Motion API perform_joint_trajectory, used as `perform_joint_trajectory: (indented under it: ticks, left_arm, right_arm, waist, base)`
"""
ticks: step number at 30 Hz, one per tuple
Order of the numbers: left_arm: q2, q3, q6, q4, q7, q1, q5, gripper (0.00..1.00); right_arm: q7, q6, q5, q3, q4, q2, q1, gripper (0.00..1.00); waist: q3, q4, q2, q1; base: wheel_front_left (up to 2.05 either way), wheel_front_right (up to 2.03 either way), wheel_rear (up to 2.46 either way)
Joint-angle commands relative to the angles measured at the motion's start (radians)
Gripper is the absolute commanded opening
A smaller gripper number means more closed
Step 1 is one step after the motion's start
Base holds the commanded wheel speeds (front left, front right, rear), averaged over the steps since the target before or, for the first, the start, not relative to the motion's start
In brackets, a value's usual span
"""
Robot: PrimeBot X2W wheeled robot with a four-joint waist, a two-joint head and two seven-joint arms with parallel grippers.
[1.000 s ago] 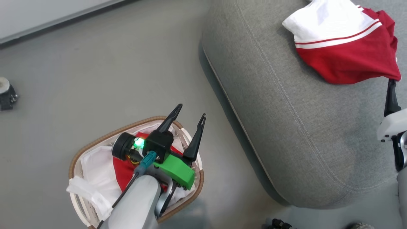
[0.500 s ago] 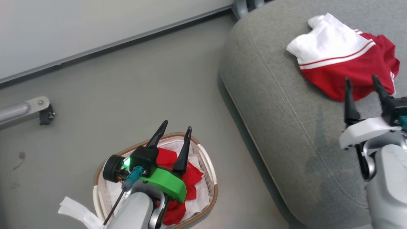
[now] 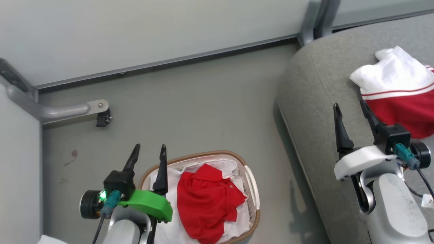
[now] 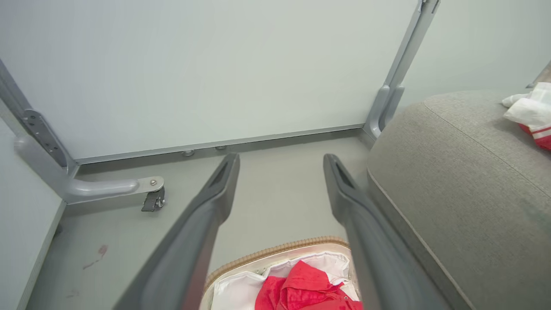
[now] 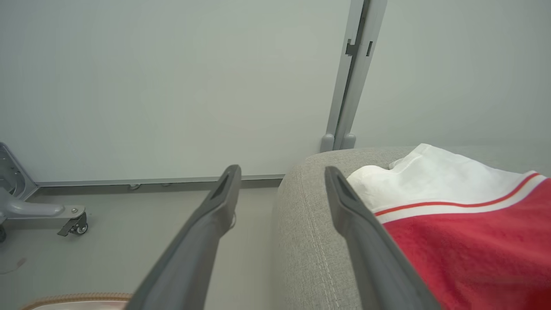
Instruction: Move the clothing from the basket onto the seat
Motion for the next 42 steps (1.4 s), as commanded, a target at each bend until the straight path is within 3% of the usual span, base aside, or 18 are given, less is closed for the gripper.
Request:
perform_joint_trajectory:
  ticks: [1, 12, 25, 32, 42]
  left_arm:
    - [0.002, 0.014, 0.006, -0.004, -0.001, 0.023, -0.001, 1.0]
    - [0.002, 0.124, 0.022, 0.01, -0.001, 0.142, -0.004, 1.0]
    - [0.002, 0.123, 0.031, 0.012, -0.001, 0.207, -0.021, 1.0]
    - [0.002, 0.087, 0.011, 0.032, -0.001, 0.14, -0.043, 1.0]
    - [0.003, -0.004, -0.038, 0.131, -0.001, -0.033, -0.089, 1.0]
  right_arm:
    - [0.0, -0.001, 0.008, -0.003, 0.006, 0.004, 0.028, 1.0]
    - [0.0, -0.001, 0.031, 0.02, 0.043, 0.014, 0.125, 1.0]
    - [0.0, -0.001, 0.054, 0.038, 0.056, 0.014, 0.173, 1.0]
    - [0.0, -0.001, 0.066, 0.056, 0.018, 0.014, 0.108, 1.0]
    - [0.0, -0.001, 0.105, 0.108, -0.084, 0.014, -0.038, 1.0]
  waist:
    - [-0.046, 0.055, 0.0, 0.0]
    - [-0.133, 0.081, 0.0, 0.0]
    - [-0.155, 0.08, 0.0, 0.0]
    - [-0.066, 0.055, 0.0, 0.0]
    - [0.147, -0.009, 0.0, 0.0]
  base:
    - [0.0, 0.0, 0.0]
    - [0.0, 0.0, 0.0]
    - [0.0, 0.0, 0.0]
    - [0.0, 0.0, 0.0]
    - [0.0, 0.0, 0.0]
